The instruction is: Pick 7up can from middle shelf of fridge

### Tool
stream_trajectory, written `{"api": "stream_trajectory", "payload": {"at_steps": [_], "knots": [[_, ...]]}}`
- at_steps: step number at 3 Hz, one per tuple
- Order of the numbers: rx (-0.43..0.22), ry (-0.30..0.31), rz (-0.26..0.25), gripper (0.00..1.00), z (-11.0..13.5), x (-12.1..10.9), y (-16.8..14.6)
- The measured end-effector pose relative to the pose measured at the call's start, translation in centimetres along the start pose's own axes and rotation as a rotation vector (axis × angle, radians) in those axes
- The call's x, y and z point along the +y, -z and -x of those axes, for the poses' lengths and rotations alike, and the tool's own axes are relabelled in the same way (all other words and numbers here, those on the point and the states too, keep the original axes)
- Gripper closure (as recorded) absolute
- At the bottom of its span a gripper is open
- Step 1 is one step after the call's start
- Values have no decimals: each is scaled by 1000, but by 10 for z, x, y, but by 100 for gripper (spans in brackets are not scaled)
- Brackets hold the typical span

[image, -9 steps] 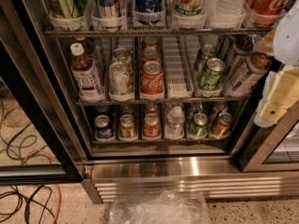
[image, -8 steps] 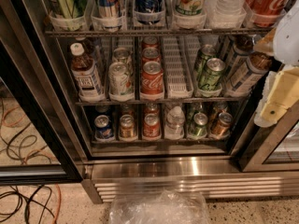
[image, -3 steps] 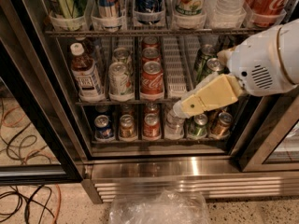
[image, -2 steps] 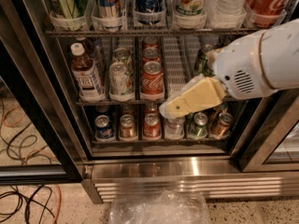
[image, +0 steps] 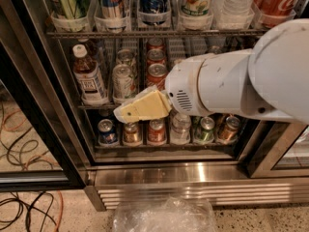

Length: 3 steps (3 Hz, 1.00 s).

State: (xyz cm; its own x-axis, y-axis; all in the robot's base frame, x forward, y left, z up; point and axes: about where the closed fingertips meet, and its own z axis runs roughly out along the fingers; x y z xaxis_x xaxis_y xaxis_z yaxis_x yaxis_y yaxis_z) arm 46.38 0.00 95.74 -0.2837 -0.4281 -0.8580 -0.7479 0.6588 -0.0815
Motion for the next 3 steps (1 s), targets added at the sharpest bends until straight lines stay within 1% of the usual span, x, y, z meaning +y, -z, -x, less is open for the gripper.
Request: {"api": "stream_trajectory", "payload": {"at_steps": [1,2,3], "knots": [[-1,5,-2,0,1,2,0],[9,-2,12,0,-2,13,-2],[-4,1,33,0,-6,26,-7]]}}
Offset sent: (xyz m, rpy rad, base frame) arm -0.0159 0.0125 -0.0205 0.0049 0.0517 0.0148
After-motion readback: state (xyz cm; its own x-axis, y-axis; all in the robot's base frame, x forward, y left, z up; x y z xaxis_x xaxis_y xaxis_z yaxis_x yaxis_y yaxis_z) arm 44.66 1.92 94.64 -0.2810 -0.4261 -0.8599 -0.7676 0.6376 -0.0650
